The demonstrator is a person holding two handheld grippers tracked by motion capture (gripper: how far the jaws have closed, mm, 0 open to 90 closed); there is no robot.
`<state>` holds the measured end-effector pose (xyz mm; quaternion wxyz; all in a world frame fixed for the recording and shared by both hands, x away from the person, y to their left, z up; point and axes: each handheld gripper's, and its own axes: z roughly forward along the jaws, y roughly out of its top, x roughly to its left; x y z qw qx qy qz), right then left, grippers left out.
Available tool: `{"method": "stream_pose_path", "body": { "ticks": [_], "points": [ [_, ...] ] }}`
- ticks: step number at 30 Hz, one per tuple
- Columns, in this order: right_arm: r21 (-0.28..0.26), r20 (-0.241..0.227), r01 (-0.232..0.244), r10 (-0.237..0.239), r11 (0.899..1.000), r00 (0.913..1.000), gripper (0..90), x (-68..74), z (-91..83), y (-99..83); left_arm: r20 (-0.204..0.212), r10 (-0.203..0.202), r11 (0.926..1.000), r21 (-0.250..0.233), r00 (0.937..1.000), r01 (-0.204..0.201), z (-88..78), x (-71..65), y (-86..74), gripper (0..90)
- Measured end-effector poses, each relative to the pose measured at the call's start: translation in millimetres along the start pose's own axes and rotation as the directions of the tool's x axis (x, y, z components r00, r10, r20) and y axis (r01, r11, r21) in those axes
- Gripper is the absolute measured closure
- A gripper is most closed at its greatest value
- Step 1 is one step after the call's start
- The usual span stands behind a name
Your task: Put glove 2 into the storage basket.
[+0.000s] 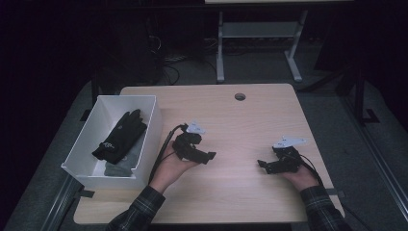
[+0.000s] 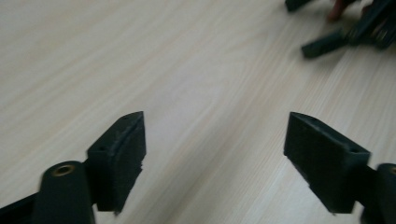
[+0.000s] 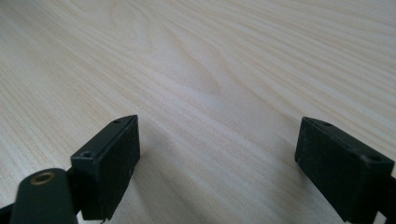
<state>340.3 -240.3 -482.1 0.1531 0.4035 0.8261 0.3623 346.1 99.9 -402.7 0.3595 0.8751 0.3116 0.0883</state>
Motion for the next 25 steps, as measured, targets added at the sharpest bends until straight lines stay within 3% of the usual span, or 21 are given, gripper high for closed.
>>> {"method": "stream_pose_path", "body": {
  "ticks": [8,12,15,25],
  "points": [
    [0.0,0.001,0.001,-0.001,1.0,1.0,13.8,0.0,0.1,0.0,-0.018,0.063,0.9972,0.042,0.9979,-0.062,27.4,-6.7,-28.6,17.3],
    [0.001,0.001,0.0,0.0,1.0,1.0,13.8,0.1,0.1,0.1,-0.021,0.069,0.9969,0.038,0.9974,-0.069,38.2,-7.7,-41.3,17.3],
    [0.0,0.002,-0.001,0.001,1.0,1.0,13.8,0.2,0.1,0.1,-0.022,0.072,0.9956,0.062,0.9972,-0.07,45.7,-8.4,-47.5,17.3],
    [0.001,0.001,-0.002,0.002,1.0,1.0,13.8,0.3,0.3,0.2,-0.017,0.087,0.996,0.021,0.9961,-0.086,46.8,-9.0,-52.9,14.6]
  ]
}}
